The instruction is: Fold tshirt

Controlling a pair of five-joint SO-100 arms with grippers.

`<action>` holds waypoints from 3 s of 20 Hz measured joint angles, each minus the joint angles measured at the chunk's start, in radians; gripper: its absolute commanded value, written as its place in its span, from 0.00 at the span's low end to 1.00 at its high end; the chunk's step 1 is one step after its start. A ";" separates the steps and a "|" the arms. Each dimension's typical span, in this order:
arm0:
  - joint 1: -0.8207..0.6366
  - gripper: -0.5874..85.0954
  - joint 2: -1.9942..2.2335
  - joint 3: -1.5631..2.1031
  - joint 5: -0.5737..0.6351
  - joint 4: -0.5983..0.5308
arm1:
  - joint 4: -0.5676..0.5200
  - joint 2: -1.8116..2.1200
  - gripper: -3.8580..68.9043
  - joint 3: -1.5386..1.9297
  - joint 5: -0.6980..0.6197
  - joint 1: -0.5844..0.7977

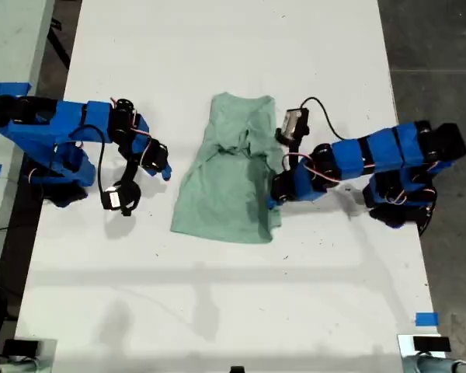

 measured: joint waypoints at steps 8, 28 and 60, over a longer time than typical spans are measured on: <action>0.000 0.11 0.000 0.000 0.000 -0.002 | -0.393 -0.399 0.45 -0.040 -0.020 0.057; 0.118 0.37 -0.031 0.071 -0.095 -0.161 | 0.207 0.149 0.48 -0.035 -0.052 0.038; 0.084 0.01 -0.356 -0.259 -0.106 -0.225 | 0.195 0.426 0.44 0.210 0.006 0.026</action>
